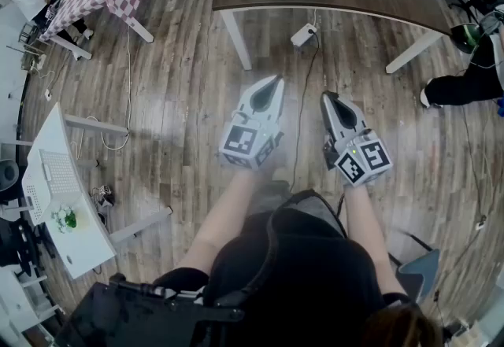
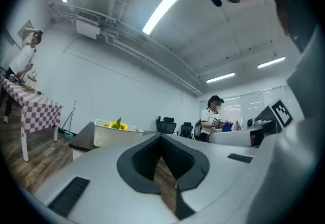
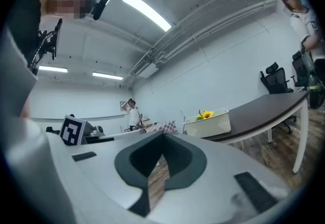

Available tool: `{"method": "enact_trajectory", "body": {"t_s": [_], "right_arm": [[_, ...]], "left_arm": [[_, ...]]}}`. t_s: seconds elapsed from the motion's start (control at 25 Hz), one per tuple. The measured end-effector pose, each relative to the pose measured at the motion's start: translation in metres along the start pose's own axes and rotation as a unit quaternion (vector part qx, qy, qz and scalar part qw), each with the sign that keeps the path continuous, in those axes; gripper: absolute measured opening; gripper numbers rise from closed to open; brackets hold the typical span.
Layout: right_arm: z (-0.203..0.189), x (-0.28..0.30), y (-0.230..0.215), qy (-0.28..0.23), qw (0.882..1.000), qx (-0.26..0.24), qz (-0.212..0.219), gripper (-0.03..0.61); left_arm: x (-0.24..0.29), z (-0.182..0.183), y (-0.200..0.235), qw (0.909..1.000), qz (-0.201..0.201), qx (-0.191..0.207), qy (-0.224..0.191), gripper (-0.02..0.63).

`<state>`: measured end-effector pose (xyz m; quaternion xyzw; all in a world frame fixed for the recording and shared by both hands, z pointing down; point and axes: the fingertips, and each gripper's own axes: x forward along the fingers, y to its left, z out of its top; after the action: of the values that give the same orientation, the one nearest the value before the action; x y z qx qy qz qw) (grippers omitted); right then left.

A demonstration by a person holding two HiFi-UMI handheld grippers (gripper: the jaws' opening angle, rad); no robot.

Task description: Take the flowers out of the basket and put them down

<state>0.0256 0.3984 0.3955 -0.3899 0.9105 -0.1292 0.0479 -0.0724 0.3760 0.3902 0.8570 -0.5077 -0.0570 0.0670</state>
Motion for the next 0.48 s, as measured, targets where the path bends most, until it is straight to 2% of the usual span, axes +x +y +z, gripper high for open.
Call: {"method": "enact_trajectory", "body": {"t_s": [0.24, 0.48], "right_arm": [[-0.005, 0.031, -0.003, 0.005, 1.0, 0.003, -0.004, 0.002], [-0.009, 0.06, -0.007, 0.016, 1.0, 0.005, 0.011, 0.002]], "left_arm": [[0.008, -0.004, 0.029, 1.0, 0.002, -0.005, 0.004, 0.0], [0.011, -0.002, 0.053, 0.9997, 0.022, -0.009, 0.001, 0.0]]}}
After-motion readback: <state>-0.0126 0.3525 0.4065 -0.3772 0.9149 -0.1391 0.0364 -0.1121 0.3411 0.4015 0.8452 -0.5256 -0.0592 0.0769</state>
